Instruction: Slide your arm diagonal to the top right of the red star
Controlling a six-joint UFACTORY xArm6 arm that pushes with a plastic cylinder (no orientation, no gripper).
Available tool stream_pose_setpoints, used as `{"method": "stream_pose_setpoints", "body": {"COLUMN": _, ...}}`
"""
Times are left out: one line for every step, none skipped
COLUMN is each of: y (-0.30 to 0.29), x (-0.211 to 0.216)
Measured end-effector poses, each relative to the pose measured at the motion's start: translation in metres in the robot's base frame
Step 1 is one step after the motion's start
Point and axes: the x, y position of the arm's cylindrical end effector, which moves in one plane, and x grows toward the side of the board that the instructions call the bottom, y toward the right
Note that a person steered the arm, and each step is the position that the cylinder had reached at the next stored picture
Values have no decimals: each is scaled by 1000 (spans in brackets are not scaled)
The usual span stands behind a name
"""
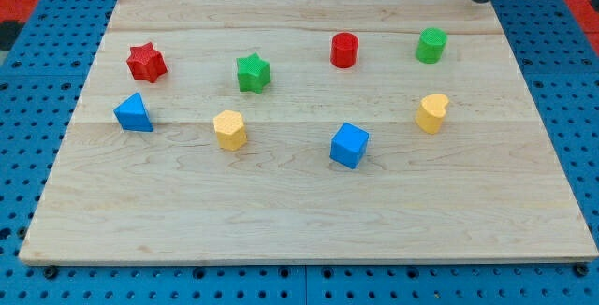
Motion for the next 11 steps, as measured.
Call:
{"method": "stream_pose_setpoints", "body": {"y": -13, "x": 0}}
{"method": "stream_pose_setpoints", "body": {"y": -52, "x": -13}}
{"method": "stream_pose_setpoints", "body": {"y": -82, "x": -13}}
{"method": "stream_pose_setpoints", "body": {"y": -82, "x": -13}}
{"method": "stream_pose_setpoints", "body": {"y": -159, "x": -12}}
{"method": "stream_pose_setpoints", "body": {"y": -263, "x": -6}}
{"method": "stream_pose_setpoints", "body": {"y": -311, "x": -3}}
{"method": "stream_pose_setpoints", "body": {"y": -352, "x": 4}}
{"method": "stream_pose_setpoints", "body": {"y": -400, "x": 30}}
{"method": "stream_pose_setpoints", "body": {"y": -400, "x": 30}}
{"method": "stream_pose_setpoints", "body": {"y": -400, "x": 55}}
